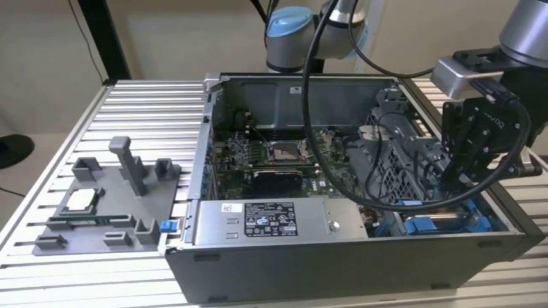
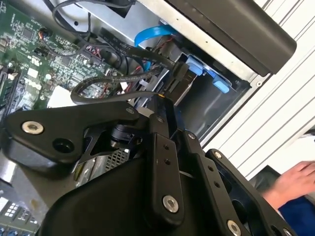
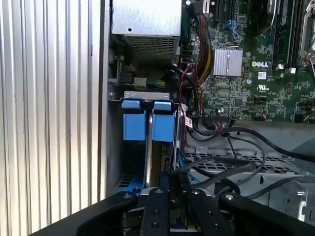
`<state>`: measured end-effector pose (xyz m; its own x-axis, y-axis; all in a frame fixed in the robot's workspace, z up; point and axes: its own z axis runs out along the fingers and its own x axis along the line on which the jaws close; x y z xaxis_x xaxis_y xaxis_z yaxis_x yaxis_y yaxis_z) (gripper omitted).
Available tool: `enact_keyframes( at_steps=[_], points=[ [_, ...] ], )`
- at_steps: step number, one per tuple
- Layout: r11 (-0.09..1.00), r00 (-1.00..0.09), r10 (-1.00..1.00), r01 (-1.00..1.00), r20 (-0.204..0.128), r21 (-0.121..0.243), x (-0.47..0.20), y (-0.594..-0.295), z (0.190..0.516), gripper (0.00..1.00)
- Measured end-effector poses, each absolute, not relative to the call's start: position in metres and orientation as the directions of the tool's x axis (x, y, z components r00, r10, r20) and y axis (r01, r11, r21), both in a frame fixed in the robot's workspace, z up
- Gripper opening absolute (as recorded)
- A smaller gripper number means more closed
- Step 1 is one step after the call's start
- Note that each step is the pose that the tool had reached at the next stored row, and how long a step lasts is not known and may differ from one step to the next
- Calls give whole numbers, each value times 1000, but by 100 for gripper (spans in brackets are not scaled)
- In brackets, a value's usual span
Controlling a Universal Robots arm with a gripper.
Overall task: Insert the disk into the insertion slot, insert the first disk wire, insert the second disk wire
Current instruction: 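Insert the first disk wire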
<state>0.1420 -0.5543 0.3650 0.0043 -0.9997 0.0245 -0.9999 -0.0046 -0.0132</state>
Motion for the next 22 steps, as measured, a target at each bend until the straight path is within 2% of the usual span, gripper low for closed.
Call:
enact_keyframes(
  at_steps=[22],
  points=[
    [52, -53, -998, -999, 25, -13, 154, -555, 342, 0]
  ],
)
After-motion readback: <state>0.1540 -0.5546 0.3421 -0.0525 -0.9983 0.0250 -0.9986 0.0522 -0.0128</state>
